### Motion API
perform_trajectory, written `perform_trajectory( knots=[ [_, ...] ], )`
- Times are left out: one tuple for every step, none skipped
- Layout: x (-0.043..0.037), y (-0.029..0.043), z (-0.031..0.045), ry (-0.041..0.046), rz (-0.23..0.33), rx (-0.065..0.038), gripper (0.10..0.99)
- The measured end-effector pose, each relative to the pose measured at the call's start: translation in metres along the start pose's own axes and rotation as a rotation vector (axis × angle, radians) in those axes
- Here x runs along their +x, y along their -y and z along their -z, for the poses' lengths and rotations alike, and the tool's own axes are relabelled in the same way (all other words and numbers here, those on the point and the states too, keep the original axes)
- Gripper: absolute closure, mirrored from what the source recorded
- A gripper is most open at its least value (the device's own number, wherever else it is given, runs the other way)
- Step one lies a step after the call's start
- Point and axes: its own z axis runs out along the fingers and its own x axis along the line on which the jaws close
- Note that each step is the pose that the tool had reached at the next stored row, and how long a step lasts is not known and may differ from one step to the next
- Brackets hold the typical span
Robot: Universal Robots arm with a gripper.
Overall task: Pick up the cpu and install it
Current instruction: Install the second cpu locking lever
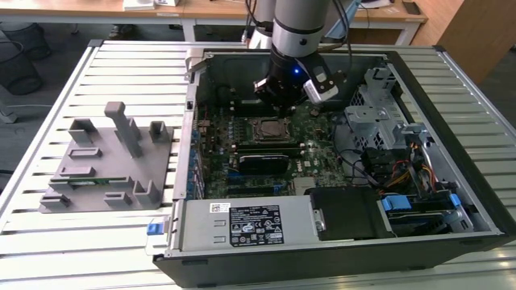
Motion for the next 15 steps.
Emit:
perform_trajectory(
  knots=[
    [0.0,-0.0001,0.001,0.0,0.0,0.0,0.98],
    [0.0,0.0,0.0013,0.0,0.0,0.0,0.98],
    [0.0,0.0004,0.0014,0.0001,0.0,0.0,0.98],
    [0.0,0.0008,0.0014,0.0,0.0,0.0,0.98],
    [0.0,0.0014,0.0015,0.0,0.0,0.0,0.98],
    [0.0001,0.0022,0.0016,0.0,0.0,0.0,0.98],
    [0.0002,0.0034,0.0017,0.0,0.0,0.0,0.98],
    [0.0002,0.0045,0.0017,0.0,0.0,0.0,0.98],
    [0.0003,0.0056,0.0019,0.0,0.0,0.0,0.98],
    [0.0003,0.0069,0.002,0.0,0.0,0.0,0.98],
    [0.0004,0.0087,0.0022,-0.0001,0.0,0.0,0.98],
    [0.0005,0.0109,0.0023,-0.0001,0.0,0.0,0.98],
    [0.0007,0.0136,0.0025,-0.0002,0.0,0.0,0.98],
    [0.0008,0.0164,0.0027,-0.0005,0.0,0.0,0.98],
    [0.0009,0.0191,0.003,-0.0013,0.0,0.0,0.98]
  ],
)
